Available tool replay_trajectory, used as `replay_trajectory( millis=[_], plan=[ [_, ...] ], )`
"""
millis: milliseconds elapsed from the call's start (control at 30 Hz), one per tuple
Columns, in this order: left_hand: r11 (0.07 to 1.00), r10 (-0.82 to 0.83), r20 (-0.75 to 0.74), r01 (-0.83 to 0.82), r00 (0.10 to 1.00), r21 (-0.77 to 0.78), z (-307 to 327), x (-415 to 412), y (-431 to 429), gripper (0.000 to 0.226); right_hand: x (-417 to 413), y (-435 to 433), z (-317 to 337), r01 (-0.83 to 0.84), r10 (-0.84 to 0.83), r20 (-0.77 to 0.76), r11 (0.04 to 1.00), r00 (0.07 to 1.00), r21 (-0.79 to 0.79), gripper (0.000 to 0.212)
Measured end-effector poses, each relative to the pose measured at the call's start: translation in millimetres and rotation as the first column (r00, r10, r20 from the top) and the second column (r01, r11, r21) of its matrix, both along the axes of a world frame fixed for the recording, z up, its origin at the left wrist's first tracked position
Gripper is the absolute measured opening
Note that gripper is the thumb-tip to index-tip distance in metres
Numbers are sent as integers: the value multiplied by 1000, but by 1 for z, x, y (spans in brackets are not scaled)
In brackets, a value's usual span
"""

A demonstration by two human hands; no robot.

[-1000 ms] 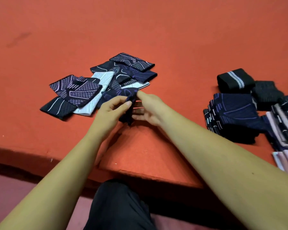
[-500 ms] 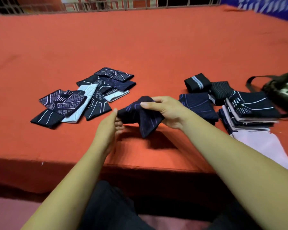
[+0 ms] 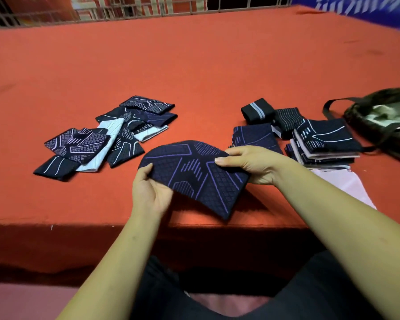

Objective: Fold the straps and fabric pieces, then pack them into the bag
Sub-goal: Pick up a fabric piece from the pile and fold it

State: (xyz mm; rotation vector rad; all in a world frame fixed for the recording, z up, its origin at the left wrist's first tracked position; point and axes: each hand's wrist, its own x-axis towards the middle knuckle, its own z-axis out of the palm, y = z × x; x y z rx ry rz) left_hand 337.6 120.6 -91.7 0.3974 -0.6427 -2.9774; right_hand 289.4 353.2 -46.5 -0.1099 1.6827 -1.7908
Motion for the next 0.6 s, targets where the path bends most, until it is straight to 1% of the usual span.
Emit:
replay_trajectory(
  millis=[67,133,233,300,367,433,500,533,567,600],
  plan=[
    [1000,13,14,-14,1000,19,-8,5,2,37,0,-2,-16,49,-52,57,998,997,48,22],
    [999,51,53,-52,997,15,-14,10,3,36,1,-5,-26,52,-65,154,995,986,86,12],
    [990,142,118,-142,983,-4,-22,14,3,35,7,-9,-35,125,-127,347,992,929,29,15],
    [985,173,145,-175,974,-1,-26,15,0,34,15,-13,-41,173,-159,383,985,910,-2,11],
    [982,184,149,-186,972,5,-28,17,-2,36,20,-17,-48,241,-225,326,971,918,-9,11],
    [981,186,123,-190,975,26,-28,18,-3,37,20,-21,-55,351,-340,217,936,915,-16,9],
    [982,188,97,-190,977,11,-27,19,-1,37,18,-24,-61,431,-428,122,902,896,0,21],
    [981,193,86,-191,977,-28,-28,19,1,36,19,-24,-63,452,-453,81,892,888,30,26],
    [974,202,74,-193,977,-115,-30,19,3,35,20,-25,-66,460,-463,42,885,885,70,27],
    [945,232,76,-206,970,-252,-33,20,4,33,22,-25,-67,454,-457,2,884,889,114,24]
  ],
)
